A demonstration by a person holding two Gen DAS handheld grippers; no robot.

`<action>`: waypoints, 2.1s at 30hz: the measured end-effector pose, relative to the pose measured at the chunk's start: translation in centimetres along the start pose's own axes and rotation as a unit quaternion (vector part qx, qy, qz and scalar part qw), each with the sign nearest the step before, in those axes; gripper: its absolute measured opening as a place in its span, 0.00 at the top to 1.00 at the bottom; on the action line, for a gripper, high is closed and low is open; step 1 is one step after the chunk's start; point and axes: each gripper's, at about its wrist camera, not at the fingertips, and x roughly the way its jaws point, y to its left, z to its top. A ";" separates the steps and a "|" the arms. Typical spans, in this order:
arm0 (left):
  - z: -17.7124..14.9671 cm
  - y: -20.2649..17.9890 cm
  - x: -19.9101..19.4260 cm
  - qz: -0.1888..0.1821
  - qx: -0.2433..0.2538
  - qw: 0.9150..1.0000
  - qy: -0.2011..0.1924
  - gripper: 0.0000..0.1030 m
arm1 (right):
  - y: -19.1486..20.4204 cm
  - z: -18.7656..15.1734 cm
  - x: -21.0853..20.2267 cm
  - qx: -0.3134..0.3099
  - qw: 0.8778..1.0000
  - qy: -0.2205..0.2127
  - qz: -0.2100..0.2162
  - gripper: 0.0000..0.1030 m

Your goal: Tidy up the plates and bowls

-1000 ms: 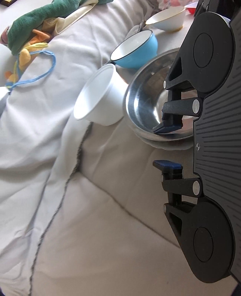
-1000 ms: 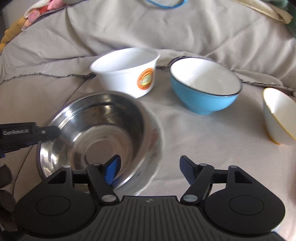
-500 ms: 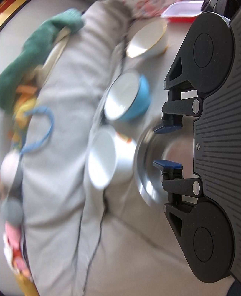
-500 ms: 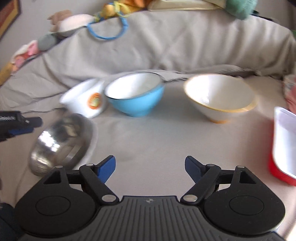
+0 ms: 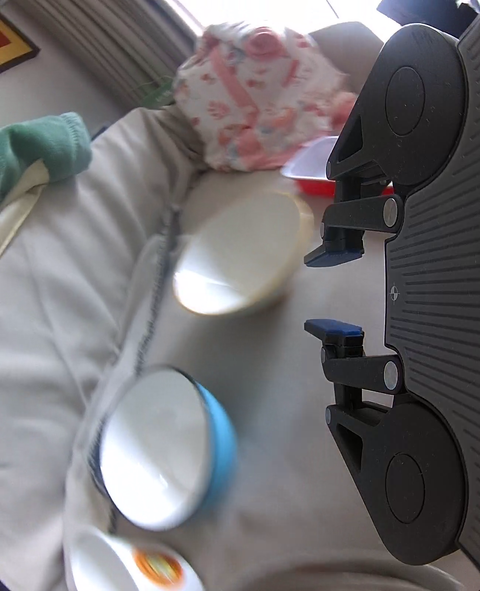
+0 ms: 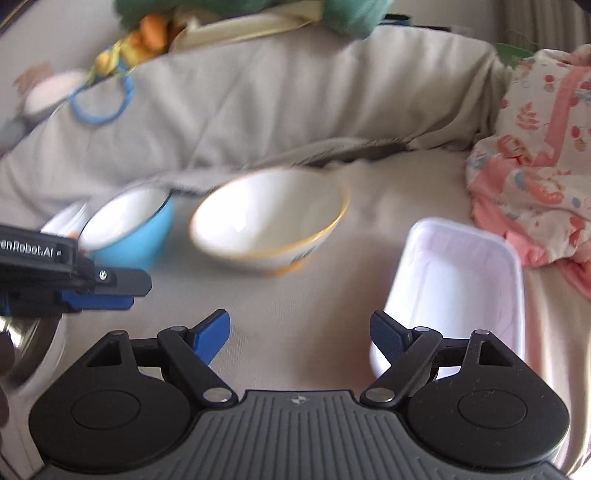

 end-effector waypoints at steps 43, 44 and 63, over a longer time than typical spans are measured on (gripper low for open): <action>-7.0 8.8 -8.0 0.103 -0.039 0.994 -0.011 0.79 | 11.2 -1.8 2.7 -0.100 0.977 0.135 0.128 0.65; -7.0 8.6 -7.8 0.112 -0.033 0.993 -0.012 0.80 | 10.9 -1.6 2.9 -0.093 0.979 0.129 0.124 0.65; -9.2 8.3 -9.4 0.117 -0.057 0.991 0.014 0.78 | 10.7 -2.5 1.4 -0.053 0.978 0.169 0.114 0.65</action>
